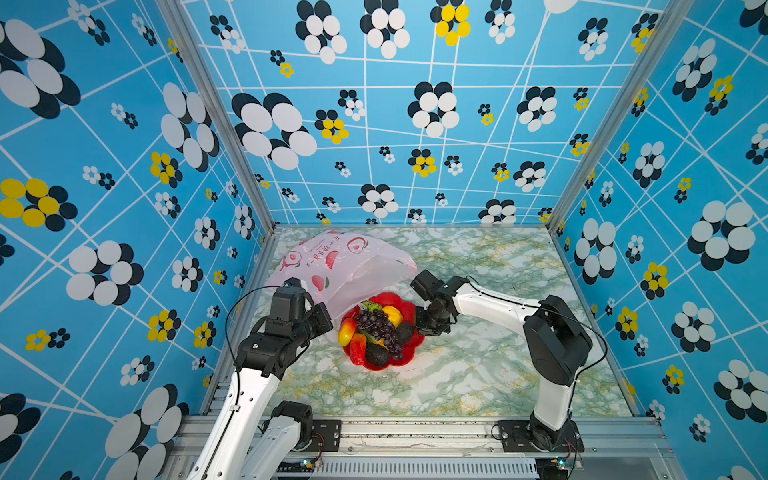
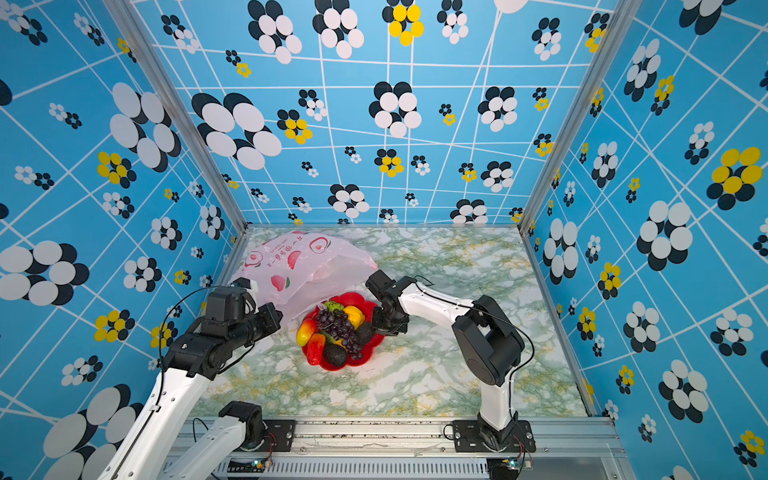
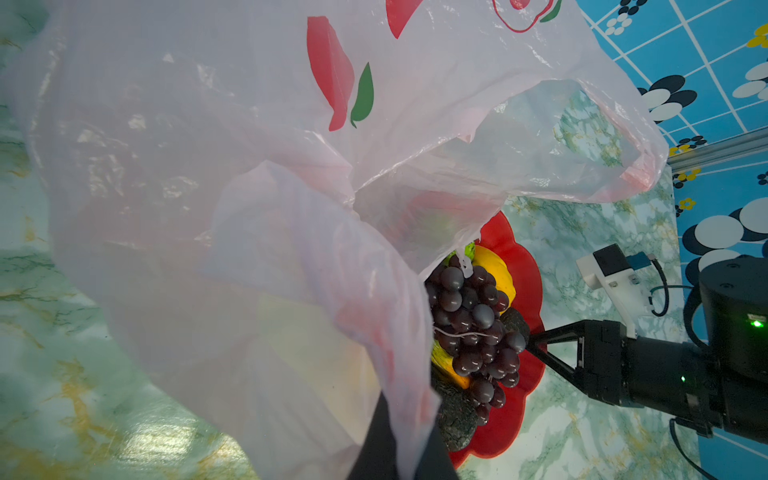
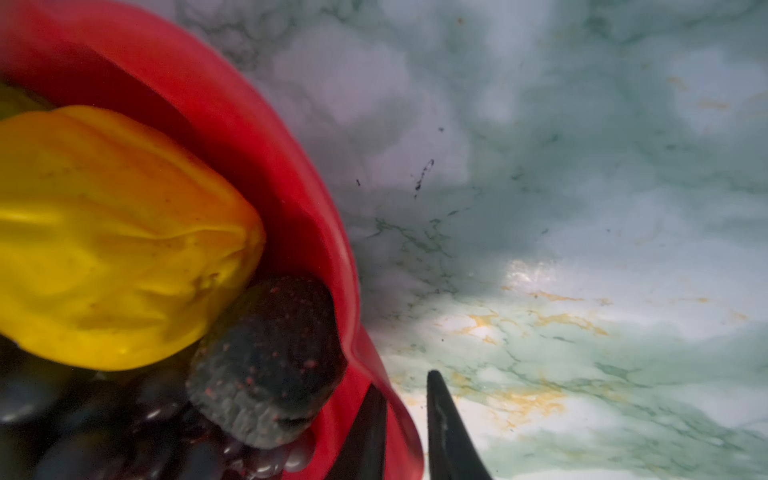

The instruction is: Place the fruits into the plastic bag

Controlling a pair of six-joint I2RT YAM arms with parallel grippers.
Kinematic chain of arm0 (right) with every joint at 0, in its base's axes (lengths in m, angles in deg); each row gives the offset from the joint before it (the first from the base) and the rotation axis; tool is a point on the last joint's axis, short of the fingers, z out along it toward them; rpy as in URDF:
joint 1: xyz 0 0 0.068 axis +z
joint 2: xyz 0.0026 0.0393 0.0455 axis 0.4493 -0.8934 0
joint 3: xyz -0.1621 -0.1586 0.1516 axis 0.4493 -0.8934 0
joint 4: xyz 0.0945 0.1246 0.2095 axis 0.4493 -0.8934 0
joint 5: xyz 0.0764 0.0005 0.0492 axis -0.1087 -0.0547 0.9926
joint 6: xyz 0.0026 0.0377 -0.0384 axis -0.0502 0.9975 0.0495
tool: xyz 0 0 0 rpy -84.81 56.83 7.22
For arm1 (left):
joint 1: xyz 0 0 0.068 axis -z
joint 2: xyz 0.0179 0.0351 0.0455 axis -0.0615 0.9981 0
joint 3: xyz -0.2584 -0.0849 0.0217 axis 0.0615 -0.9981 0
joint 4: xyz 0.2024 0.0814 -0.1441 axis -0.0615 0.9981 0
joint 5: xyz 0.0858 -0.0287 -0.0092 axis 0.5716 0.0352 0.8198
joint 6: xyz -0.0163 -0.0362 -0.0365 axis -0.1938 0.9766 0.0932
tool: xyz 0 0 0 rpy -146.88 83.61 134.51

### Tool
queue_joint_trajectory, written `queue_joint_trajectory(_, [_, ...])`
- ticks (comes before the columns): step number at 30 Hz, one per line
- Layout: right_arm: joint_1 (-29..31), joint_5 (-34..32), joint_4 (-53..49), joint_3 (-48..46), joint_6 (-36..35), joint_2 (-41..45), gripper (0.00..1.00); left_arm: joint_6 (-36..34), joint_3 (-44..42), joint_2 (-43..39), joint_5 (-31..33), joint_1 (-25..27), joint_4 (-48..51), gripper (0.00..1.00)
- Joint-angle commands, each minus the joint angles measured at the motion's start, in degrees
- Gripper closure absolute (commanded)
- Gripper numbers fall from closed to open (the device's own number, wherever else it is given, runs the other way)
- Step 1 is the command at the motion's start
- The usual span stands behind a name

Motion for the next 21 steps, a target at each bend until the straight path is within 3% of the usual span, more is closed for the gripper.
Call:
queue_joint_trajectory(1, [-0.76,0.04,0.42,-1.38,-0.94,-0.61,0.81,-1.26,1.86,0.25,0.73,-0.30,0.73,0.94])
queue_joint_trajectory(10, [-1.32,-0.31,0.65,-2.15,-0.94,-0.04,0.90,-1.33,1.92,0.64,0.71,-0.29,0.65,0.94])
queue_joint_trajectory(21, [-4.53,-2.12,-0.60,-4.55,-3.19,2.98,0.93,-1.38,1.56,0.51,0.63,-0.28,0.51,0.94])
